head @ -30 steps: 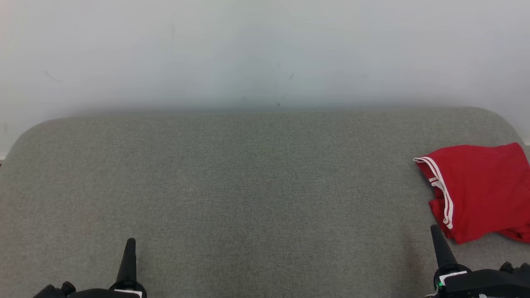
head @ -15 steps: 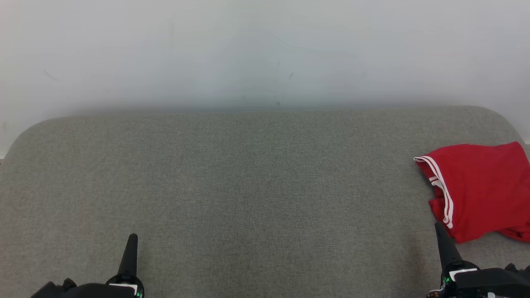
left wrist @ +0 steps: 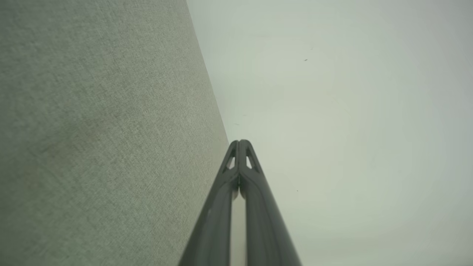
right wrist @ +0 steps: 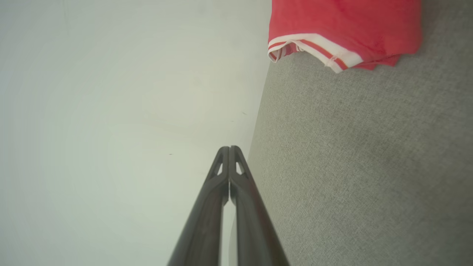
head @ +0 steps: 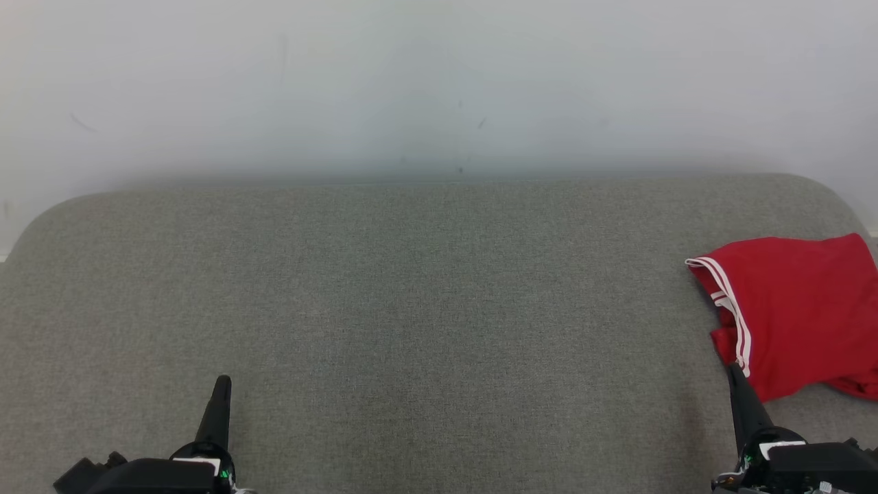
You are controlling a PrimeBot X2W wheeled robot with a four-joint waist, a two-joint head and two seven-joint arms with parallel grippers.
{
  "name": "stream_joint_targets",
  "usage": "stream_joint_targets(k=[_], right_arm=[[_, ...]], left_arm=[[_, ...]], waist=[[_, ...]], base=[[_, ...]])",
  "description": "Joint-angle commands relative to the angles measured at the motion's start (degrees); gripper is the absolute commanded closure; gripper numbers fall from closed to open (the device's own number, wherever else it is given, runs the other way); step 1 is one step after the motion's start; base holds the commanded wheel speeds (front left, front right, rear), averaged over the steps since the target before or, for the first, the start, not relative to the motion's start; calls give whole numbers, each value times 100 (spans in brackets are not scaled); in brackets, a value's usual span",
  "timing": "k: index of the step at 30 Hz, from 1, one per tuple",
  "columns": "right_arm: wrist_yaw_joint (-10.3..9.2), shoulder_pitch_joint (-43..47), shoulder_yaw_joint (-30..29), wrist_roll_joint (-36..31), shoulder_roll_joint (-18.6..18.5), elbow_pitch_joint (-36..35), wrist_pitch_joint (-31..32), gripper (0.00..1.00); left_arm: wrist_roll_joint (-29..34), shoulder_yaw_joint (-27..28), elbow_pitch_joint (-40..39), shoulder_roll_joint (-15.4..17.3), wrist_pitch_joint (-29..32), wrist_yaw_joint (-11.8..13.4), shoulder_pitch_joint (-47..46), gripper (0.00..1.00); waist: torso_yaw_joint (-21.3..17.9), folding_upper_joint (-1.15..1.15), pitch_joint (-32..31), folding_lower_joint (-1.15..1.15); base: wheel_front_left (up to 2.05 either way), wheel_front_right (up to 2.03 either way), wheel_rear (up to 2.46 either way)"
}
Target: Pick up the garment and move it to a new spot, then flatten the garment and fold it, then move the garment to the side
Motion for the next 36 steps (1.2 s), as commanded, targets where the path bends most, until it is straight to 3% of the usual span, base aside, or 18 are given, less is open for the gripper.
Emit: stream_joint_targets(k=[1, 24, 36], right_arm=[[-10, -83, -27, 108, -7, -37, 23, 100], [-11, -135, -144, 1010, -8, -45, 130, 100], [-12, -136, -145, 1004, -7, -46, 129, 100]], left_arm=[[-142, 22, 3, 15, 37, -11, -94, 100], [-974, 48, 106, 7, 280, -14, -278, 100], [-981, 53, 104, 2, 287, -14, -269, 100]], waist=[[0, 0, 2, 0], [-9, 0, 36, 0], [-9, 0, 37, 0]], base=[[0, 0, 0], [0, 0, 0], [0, 0, 0]])
